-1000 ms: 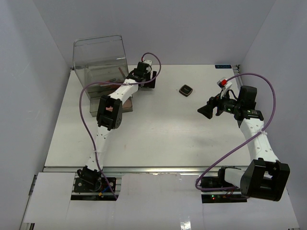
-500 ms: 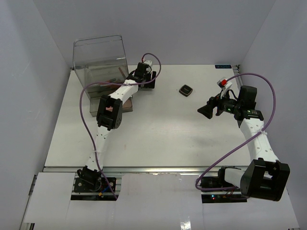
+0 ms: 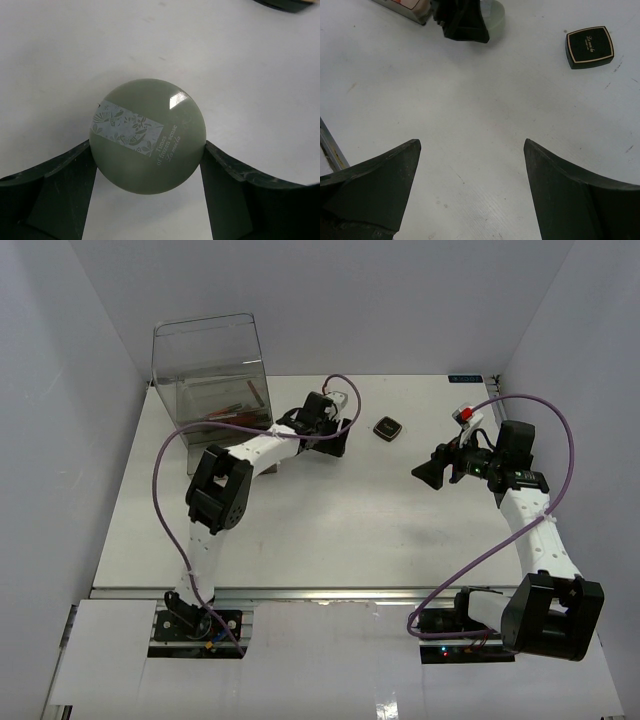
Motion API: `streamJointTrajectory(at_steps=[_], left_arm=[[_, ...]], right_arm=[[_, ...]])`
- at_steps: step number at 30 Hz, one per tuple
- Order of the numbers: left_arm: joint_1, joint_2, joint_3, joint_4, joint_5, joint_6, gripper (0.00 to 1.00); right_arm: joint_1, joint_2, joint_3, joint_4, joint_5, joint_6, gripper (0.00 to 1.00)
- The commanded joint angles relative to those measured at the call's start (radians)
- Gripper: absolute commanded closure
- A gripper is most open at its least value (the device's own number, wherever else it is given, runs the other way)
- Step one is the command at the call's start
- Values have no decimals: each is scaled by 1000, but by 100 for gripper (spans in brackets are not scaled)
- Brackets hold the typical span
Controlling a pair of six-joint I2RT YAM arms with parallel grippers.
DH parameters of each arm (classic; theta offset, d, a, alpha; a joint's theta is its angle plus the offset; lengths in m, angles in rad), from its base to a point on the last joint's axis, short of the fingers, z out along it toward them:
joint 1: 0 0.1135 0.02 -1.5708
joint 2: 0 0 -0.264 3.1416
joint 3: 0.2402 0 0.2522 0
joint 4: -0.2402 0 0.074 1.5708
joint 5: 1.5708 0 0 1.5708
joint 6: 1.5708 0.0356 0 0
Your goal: Organize the makeup
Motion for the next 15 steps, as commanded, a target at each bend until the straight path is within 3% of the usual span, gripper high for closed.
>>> streamJointTrajectory(at_steps=[1,9,15], left_arm=[[-23,-335,-240,133,150,-94,87],[7,-785,-752,229,181,-268,88],[250,-985,-910,163,187,-335,88]], right_arm=[[-6,-30,-12,32,-4,-8,10],[-10,-41,-22,36,1,-5,10],[-10,-42,-26,41,-1,0,10]])
